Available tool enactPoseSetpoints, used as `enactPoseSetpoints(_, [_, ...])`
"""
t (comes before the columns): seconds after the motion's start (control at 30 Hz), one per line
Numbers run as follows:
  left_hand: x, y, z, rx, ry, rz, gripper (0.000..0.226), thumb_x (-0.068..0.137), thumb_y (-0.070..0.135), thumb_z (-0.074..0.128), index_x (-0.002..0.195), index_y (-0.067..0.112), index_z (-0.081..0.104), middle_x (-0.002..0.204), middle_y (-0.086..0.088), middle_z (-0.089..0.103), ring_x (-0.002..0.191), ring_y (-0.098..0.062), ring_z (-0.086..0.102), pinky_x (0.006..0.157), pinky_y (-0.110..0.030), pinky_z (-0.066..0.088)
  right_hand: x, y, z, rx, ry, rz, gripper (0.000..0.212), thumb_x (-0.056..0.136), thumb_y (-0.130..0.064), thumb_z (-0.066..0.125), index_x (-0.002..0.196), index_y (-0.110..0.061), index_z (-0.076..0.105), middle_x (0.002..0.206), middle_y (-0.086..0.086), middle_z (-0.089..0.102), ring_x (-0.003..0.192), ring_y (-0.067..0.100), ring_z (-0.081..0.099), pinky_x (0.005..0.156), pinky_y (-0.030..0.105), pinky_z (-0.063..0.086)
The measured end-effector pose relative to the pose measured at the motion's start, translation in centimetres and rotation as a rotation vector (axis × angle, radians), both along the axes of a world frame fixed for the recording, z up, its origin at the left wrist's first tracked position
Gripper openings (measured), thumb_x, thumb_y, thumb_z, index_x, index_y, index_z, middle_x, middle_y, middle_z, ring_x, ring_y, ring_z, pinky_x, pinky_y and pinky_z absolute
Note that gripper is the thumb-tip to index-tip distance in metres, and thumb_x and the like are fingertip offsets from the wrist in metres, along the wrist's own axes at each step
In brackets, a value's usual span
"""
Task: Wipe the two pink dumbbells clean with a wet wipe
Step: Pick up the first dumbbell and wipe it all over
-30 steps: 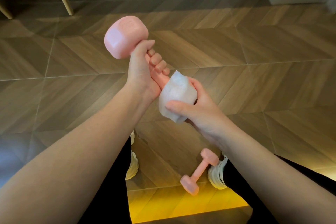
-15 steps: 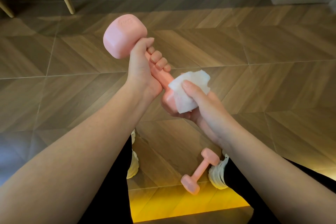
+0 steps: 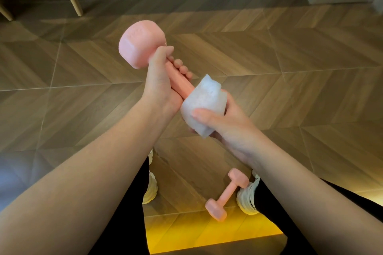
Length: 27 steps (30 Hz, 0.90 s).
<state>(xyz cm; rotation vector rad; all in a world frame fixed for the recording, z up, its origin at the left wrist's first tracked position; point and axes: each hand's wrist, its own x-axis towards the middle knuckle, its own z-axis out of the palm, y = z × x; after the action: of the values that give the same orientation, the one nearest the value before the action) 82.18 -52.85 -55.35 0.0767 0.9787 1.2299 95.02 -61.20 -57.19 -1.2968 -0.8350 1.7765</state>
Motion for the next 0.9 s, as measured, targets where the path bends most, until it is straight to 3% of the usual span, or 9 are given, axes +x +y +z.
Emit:
enactPoseSetpoints(0.13, [-0.1, 0.1, -0.2, -0.032, 0.015, -0.004, 0.033, 0.090, 0.021, 0.063, 0.065, 0.019, 0.041, 0.051, 0.006, 0.038, 0.042, -0.009, 0.037, 0.046, -0.023, 0.038, 0.1, -0.1, -0.4, 0.077, -0.072, -0.012, 0.064, 0.063, -0.027, 0.084, 0.115, -0.042, 0.050, 0.121, -0.004, 0.061, 0.107, 0.014, 0.065, 0.082, 0.033, 0.060])
enactPoseSetpoints(0.27, [-0.2, 0.2, 0.0, -0.020, 0.032, -0.008, 0.038, 0.091, 0.025, 0.061, 0.061, 0.020, 0.038, 0.050, 0.007, 0.032, 0.041, -0.010, 0.031, 0.045, -0.023, 0.034, 0.1, 0.0, -0.7, 0.023, 0.048, -0.035, 0.063, 0.069, -0.031, 0.082, 0.124, -0.031, 0.052, 0.117, 0.000, 0.069, 0.105, 0.017, 0.070, 0.082, 0.034, 0.058])
enactPoseSetpoints(0.4, [-0.3, 0.3, 0.2, 0.005, 0.028, -0.007, 0.039, 0.092, 0.025, 0.058, 0.060, 0.021, 0.037, 0.049, 0.006, 0.029, 0.041, -0.012, 0.029, 0.043, -0.023, 0.033, -0.4, 0.0, -0.7, 0.010, 0.089, -0.106, 0.057, 0.068, -0.035, 0.081, 0.118, -0.026, 0.057, 0.117, 0.005, 0.071, 0.104, 0.023, 0.070, 0.083, 0.038, 0.059])
enactPoseSetpoints(0.6, [-0.3, 0.1, 0.5, 0.043, 0.014, -0.012, 0.040, 0.093, 0.024, 0.056, 0.059, 0.021, 0.035, 0.049, 0.006, 0.025, 0.041, -0.012, 0.026, 0.043, -0.024, 0.031, -0.2, 0.4, -0.5, -0.041, 0.228, -0.134, 0.042, 0.081, -0.037, 0.068, 0.119, -0.021, 0.058, 0.102, 0.001, 0.071, 0.089, 0.014, 0.069, 0.072, 0.036, 0.057])
enactPoseSetpoints(0.7, [-0.2, 0.1, 0.6, 0.061, 0.015, -0.024, 0.041, 0.093, 0.024, 0.055, 0.058, 0.022, 0.034, 0.049, 0.006, 0.025, 0.040, -0.012, 0.025, 0.042, -0.024, 0.031, -0.1, 0.6, -0.5, -0.096, 0.261, -0.136, 0.044, 0.087, -0.041, 0.065, 0.124, -0.018, 0.059, 0.103, 0.001, 0.071, 0.090, 0.013, 0.068, 0.083, 0.041, 0.055])
enactPoseSetpoints(0.83, [-0.1, 0.1, 0.7, 0.089, 0.017, -0.043, 0.040, 0.094, 0.023, 0.055, 0.059, 0.021, 0.035, 0.049, 0.006, 0.025, 0.041, -0.012, 0.025, 0.042, -0.024, 0.030, -0.2, 1.0, -0.4, -0.213, 0.318, -0.209, 0.028, 0.095, -0.042, 0.057, 0.103, -0.017, 0.065, 0.079, 0.000, 0.072, 0.070, 0.013, 0.069, 0.081, 0.045, 0.057])
enactPoseSetpoints(0.9, [-0.1, 0.1, 0.6, 0.089, 0.013, -0.050, 0.040, 0.093, 0.023, 0.055, 0.058, 0.021, 0.036, 0.049, 0.006, 0.026, 0.041, -0.012, 0.026, 0.041, -0.024, 0.030, -0.1, 1.0, -0.3, -0.226, 0.334, -0.192, 0.027, 0.095, -0.041, 0.058, 0.101, -0.016, 0.065, 0.077, 0.002, 0.072, 0.070, 0.016, 0.070, 0.074, 0.045, 0.060])
